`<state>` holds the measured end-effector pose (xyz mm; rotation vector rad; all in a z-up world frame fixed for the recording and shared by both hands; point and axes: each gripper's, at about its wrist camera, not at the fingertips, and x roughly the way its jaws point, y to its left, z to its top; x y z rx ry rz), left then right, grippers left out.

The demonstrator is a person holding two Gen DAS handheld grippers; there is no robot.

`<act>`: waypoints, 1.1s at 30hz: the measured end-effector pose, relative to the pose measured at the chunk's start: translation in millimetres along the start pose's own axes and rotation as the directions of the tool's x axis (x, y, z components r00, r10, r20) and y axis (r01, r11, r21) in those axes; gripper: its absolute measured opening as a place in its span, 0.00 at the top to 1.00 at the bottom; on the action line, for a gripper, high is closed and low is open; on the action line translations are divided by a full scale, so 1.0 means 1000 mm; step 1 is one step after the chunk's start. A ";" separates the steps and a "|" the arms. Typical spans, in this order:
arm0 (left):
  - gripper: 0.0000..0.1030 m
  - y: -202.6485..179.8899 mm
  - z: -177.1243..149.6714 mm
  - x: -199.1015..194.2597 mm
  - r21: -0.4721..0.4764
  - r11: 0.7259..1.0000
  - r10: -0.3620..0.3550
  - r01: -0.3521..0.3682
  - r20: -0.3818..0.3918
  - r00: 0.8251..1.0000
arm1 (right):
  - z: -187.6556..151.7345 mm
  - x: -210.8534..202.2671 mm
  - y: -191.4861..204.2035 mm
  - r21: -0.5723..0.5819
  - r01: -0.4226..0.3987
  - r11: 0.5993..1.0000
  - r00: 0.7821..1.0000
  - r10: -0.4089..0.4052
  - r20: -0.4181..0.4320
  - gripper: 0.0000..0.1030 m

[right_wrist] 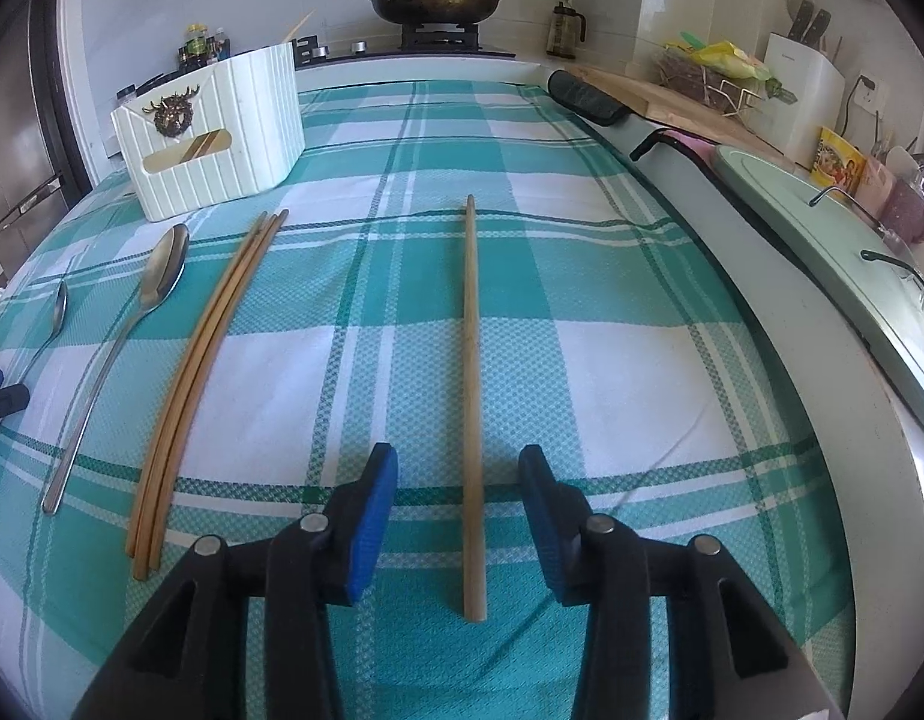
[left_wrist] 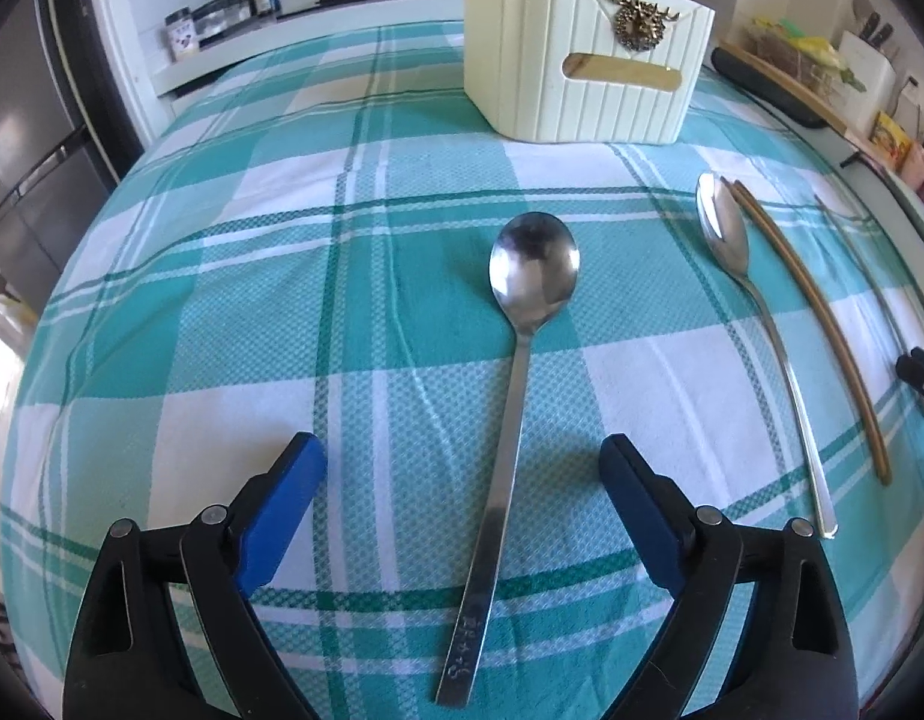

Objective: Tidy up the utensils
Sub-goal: 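Regrasp the single chopstick with the right tool while the left tool grasps a steel spoon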

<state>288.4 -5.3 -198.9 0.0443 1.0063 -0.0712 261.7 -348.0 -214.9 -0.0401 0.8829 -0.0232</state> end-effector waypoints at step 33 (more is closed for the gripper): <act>0.11 0.015 0.040 0.023 0.002 0.999 -0.050 0.050 -0.047 0.998 | 0.039 0.025 -0.011 -0.128 -0.148 0.981 0.968 0.117 -0.223 0.56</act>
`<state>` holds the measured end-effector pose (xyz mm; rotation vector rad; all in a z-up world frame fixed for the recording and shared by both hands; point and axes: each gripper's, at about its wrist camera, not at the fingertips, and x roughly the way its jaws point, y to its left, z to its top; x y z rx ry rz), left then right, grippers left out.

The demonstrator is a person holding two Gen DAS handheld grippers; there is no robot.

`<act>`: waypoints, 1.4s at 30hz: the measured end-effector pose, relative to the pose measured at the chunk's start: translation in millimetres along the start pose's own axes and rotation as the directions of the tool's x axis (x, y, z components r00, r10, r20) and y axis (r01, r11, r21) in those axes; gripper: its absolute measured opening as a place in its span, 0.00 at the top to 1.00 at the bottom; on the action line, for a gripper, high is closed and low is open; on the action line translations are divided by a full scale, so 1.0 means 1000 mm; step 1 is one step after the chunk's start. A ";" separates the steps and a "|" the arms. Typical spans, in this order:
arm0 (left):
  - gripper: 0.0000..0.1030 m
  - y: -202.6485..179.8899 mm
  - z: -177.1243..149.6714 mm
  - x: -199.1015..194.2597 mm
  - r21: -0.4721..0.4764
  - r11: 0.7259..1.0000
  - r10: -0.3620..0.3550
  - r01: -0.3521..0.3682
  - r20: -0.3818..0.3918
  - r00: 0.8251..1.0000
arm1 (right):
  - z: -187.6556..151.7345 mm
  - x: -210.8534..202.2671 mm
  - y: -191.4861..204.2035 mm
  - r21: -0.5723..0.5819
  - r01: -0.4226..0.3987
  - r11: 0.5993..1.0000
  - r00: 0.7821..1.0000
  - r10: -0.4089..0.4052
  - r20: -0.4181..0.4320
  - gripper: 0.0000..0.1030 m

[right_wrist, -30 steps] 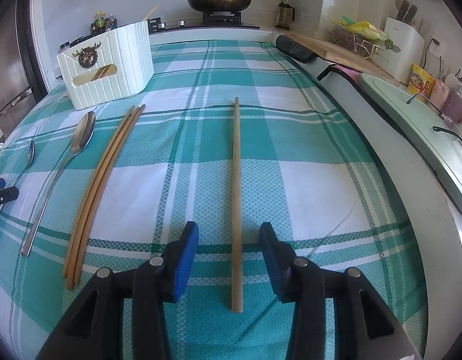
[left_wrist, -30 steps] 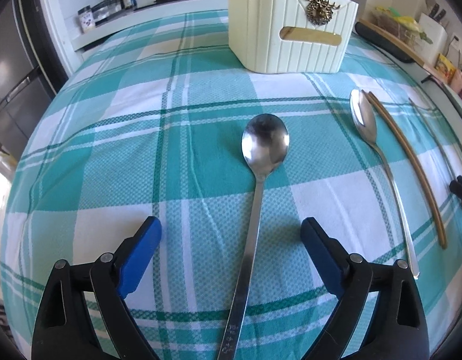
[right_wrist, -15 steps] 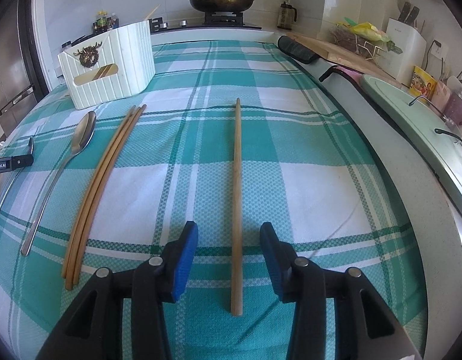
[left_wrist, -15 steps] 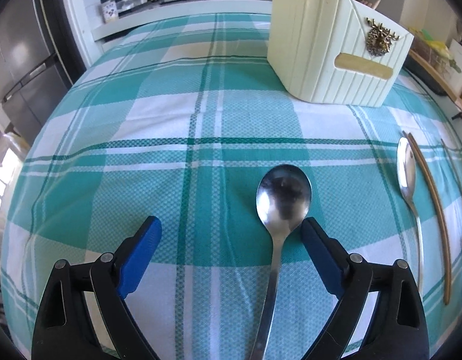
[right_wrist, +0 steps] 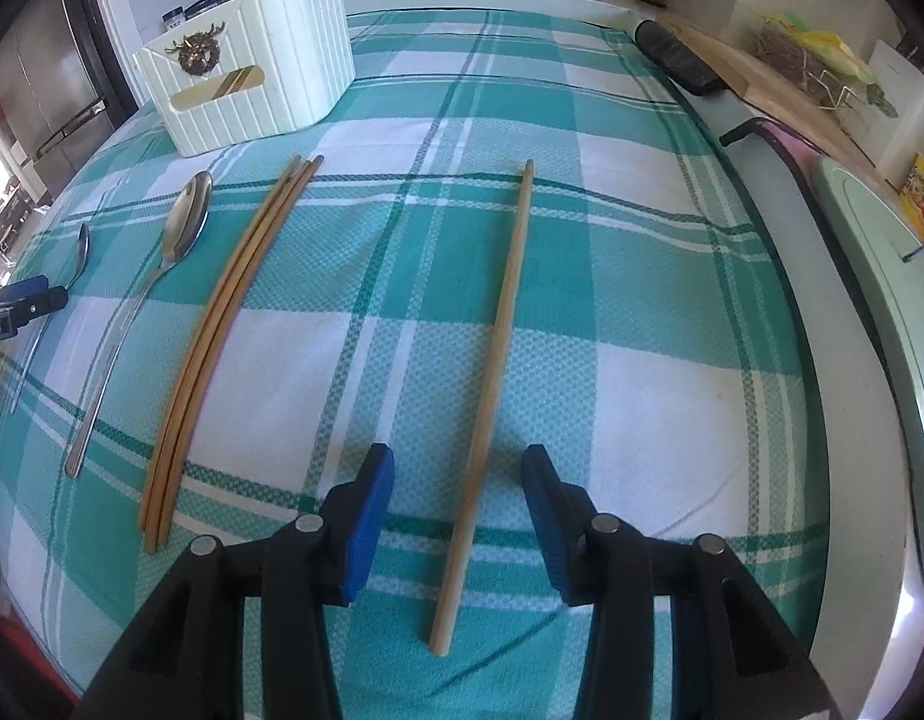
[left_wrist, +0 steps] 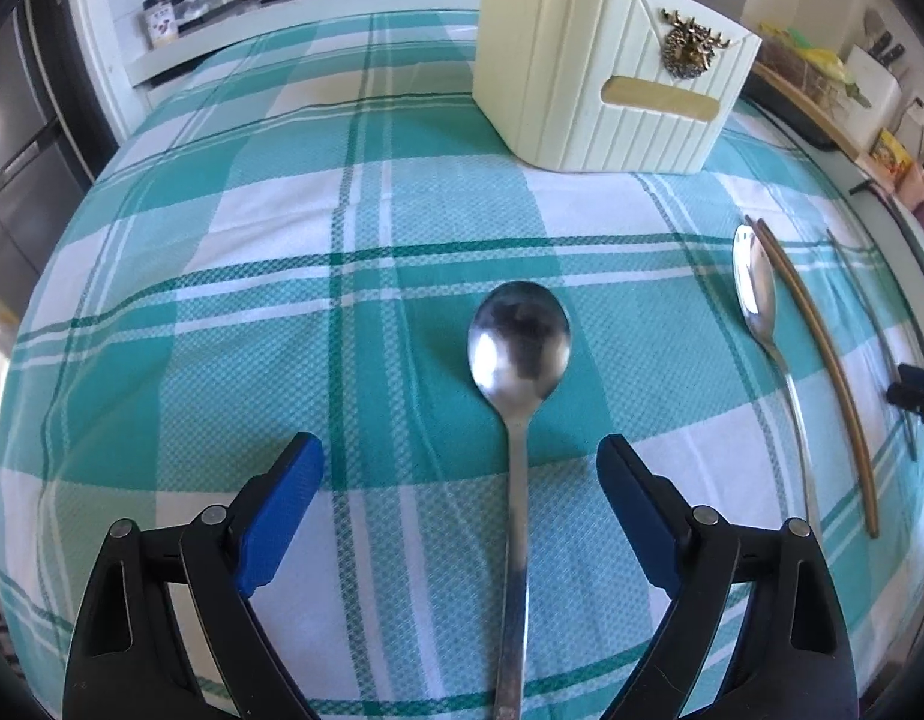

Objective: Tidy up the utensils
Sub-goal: 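Regrasp the single chopstick with the right tool while the left tool grasps a steel spoon, then lift the chopstick and spoon with both tools and carry them over the cream holder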

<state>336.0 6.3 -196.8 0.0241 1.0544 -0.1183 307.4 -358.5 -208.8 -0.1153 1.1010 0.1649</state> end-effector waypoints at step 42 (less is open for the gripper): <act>0.66 0.020 -0.006 -0.158 -0.052 0.987 -0.121 0.151 0.375 0.919 | 0.032 -0.171 0.054 -0.032 -0.224 0.974 0.879 0.216 0.424 0.94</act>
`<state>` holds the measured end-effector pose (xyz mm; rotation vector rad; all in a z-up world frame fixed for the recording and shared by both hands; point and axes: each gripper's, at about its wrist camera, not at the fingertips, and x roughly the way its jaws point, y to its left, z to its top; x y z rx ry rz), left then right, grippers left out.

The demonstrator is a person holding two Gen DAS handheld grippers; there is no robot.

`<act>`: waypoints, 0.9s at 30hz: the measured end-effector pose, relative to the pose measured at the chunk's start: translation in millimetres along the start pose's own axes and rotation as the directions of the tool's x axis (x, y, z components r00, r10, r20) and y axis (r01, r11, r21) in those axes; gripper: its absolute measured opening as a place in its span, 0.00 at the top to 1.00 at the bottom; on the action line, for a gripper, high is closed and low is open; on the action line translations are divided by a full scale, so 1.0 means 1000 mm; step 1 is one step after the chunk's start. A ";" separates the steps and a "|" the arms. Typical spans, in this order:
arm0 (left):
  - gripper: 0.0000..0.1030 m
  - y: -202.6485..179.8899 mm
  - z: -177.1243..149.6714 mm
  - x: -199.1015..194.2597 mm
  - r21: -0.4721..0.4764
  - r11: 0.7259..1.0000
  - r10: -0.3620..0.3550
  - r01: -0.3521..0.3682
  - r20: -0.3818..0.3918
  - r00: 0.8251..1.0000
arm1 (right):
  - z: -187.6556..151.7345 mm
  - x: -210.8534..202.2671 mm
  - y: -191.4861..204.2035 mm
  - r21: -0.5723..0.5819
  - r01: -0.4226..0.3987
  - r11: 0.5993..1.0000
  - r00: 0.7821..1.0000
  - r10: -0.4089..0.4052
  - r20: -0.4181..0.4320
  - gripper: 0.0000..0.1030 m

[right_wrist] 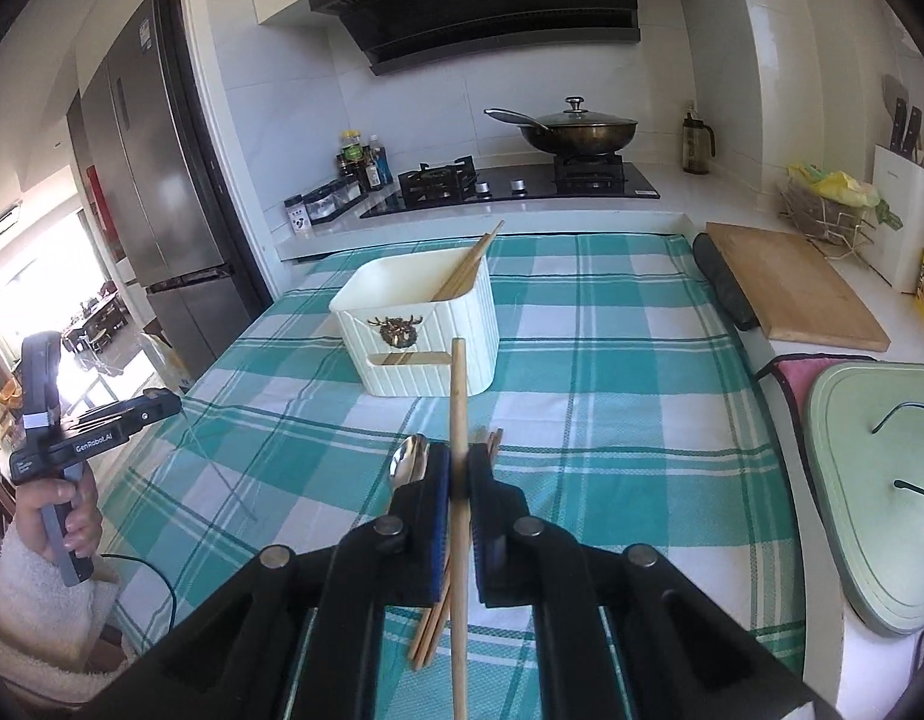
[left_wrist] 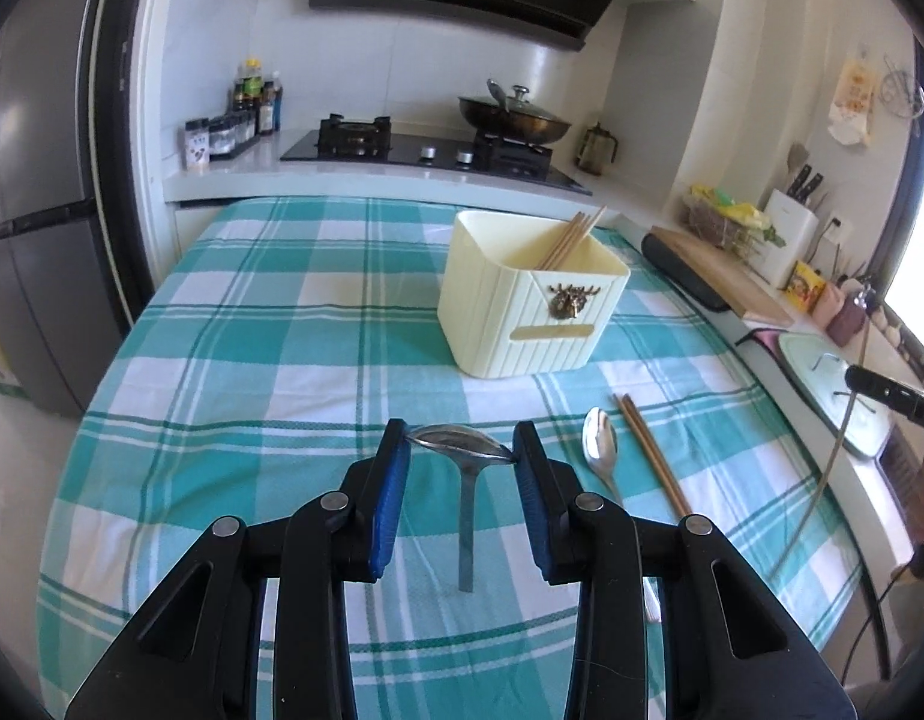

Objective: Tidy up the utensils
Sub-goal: 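Lift the chopstick and spoon with both tools and carry them over the cream holder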

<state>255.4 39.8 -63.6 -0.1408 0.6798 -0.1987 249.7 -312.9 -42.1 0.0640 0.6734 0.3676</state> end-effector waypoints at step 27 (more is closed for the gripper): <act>0.66 -0.025 0.160 -0.030 0.032 0.993 -0.116 0.112 0.189 0.975 | 0.128 0.000 0.036 -0.206 0.110 0.972 0.969 -0.059 0.241 0.94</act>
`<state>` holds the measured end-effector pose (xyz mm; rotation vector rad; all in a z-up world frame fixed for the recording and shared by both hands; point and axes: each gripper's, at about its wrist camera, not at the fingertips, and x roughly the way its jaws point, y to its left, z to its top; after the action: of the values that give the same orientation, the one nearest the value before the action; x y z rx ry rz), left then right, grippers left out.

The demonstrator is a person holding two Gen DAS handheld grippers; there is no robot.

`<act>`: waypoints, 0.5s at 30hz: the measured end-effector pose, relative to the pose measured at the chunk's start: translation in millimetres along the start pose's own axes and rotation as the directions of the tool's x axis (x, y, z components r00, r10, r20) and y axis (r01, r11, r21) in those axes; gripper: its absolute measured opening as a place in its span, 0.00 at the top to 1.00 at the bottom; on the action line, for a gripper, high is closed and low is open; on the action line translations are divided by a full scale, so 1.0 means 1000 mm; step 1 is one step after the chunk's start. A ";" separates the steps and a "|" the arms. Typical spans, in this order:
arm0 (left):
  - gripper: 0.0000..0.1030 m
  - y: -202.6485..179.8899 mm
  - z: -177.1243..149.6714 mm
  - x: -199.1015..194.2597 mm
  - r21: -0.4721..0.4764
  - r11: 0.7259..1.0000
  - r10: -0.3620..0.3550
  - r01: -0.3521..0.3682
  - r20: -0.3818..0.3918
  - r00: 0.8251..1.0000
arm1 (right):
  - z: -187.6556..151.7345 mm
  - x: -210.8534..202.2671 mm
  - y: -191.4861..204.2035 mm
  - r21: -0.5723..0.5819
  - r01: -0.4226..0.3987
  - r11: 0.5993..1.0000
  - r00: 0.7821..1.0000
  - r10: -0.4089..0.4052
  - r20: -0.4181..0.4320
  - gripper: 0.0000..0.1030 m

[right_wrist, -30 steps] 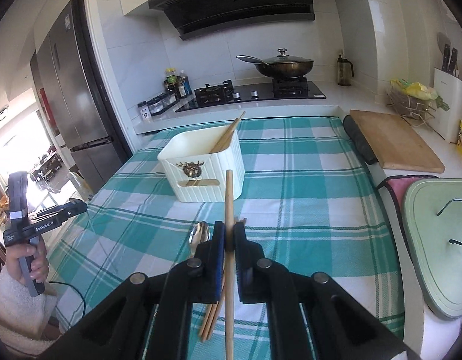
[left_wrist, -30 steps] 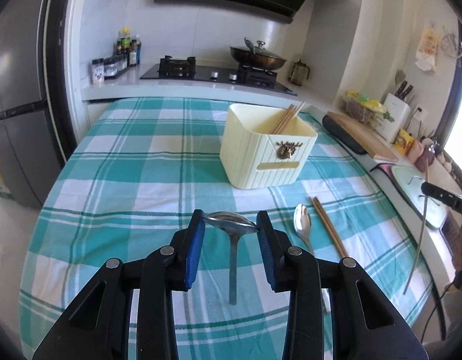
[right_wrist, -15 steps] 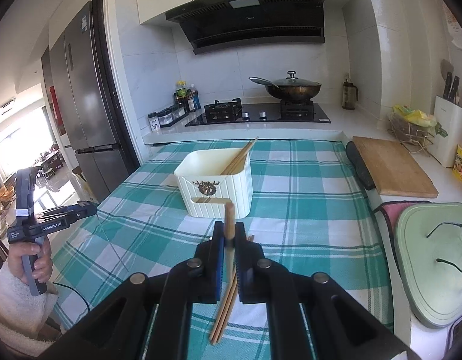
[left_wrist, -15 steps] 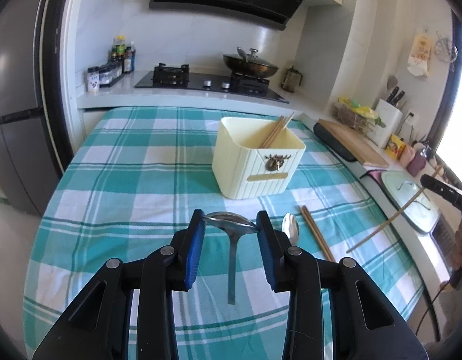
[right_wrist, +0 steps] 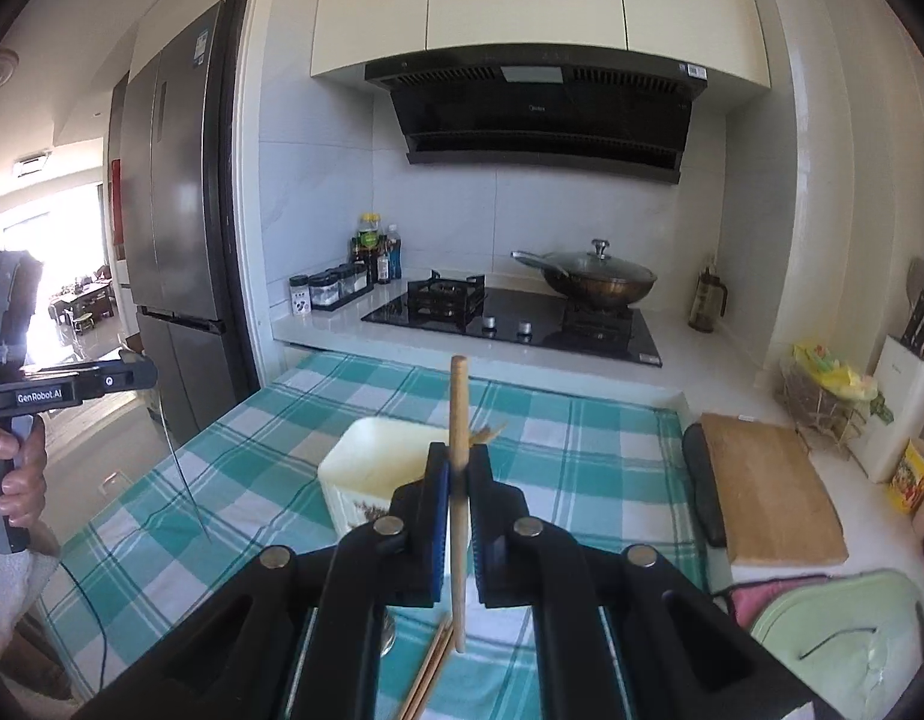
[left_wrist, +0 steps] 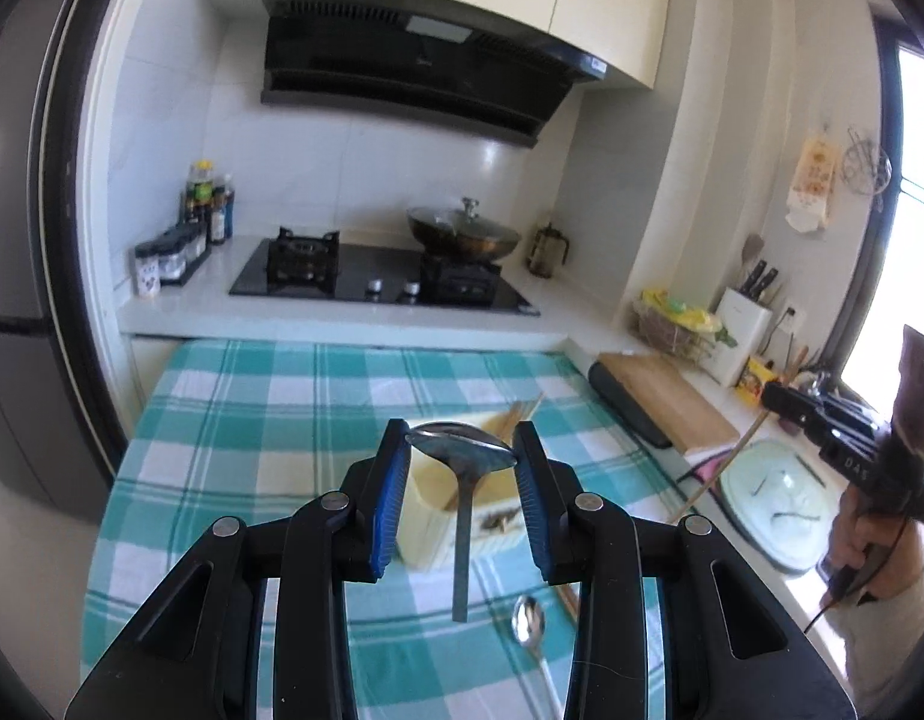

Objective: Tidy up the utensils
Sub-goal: 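Lift the chopstick and spoon with both tools and carry them over the cream holder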

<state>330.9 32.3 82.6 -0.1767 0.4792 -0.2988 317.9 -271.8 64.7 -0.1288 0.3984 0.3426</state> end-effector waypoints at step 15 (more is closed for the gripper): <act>0.66 0.008 0.016 0.166 -0.057 0.994 0.086 -0.095 -0.143 0.986 | 0.038 0.149 0.005 0.089 -0.100 0.991 0.995 0.100 -0.001 0.94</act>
<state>480.9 -11.7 24.4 -0.1956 0.6354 -0.2076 458.6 -215.4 39.6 -0.0228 0.4258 0.4225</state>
